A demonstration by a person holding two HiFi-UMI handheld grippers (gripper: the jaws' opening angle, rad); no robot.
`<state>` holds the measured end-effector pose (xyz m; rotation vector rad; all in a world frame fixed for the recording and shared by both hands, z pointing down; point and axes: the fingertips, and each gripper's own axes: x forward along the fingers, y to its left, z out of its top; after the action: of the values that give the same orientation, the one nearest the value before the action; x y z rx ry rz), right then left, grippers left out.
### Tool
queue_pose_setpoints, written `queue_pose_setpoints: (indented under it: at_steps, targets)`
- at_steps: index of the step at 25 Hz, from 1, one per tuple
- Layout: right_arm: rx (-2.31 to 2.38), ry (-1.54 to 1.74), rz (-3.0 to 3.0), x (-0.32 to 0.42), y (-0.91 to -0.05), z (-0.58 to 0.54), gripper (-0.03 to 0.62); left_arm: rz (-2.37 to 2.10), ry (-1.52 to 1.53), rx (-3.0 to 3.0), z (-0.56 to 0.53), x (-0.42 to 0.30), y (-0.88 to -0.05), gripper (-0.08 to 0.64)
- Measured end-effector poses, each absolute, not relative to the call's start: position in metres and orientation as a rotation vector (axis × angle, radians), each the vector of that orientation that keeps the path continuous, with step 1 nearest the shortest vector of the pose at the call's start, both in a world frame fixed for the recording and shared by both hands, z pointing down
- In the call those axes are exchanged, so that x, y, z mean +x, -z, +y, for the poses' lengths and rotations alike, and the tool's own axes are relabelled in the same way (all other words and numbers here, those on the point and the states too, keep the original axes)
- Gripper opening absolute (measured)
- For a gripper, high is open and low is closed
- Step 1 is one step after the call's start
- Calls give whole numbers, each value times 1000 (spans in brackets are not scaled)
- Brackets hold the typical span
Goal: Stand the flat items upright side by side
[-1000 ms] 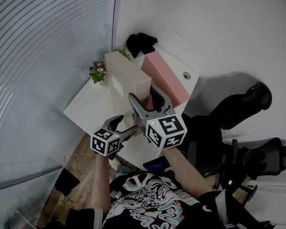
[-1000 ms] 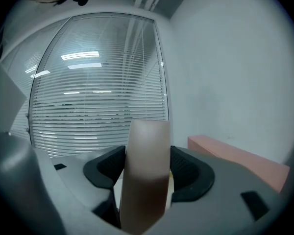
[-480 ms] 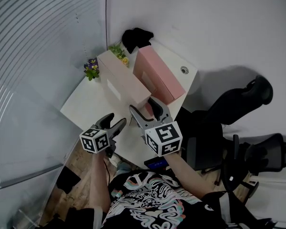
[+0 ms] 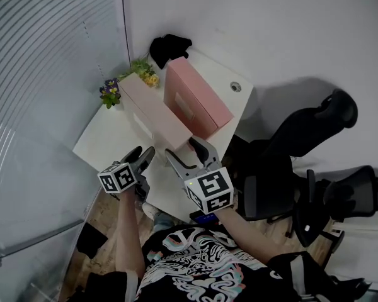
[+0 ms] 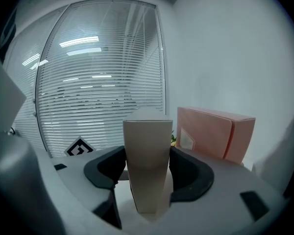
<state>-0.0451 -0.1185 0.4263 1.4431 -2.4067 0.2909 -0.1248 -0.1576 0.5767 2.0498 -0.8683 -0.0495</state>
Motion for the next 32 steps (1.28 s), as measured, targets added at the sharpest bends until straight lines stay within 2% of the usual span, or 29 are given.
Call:
queue_pose_setpoints:
  at_steps: [11,24,32]
  targets:
    - [1511,-275,-2344,-14,-428,-105,279,-764,37,2046,-153,-82,-581,264]
    - [1559,-199,-2288,2,-427,-99,282,-753,23,2053,-152,-65,-581,262]
    - [1579,-183,-2242,17,-432,-90,239,-755,15,2050,-155,-57,-585,262]
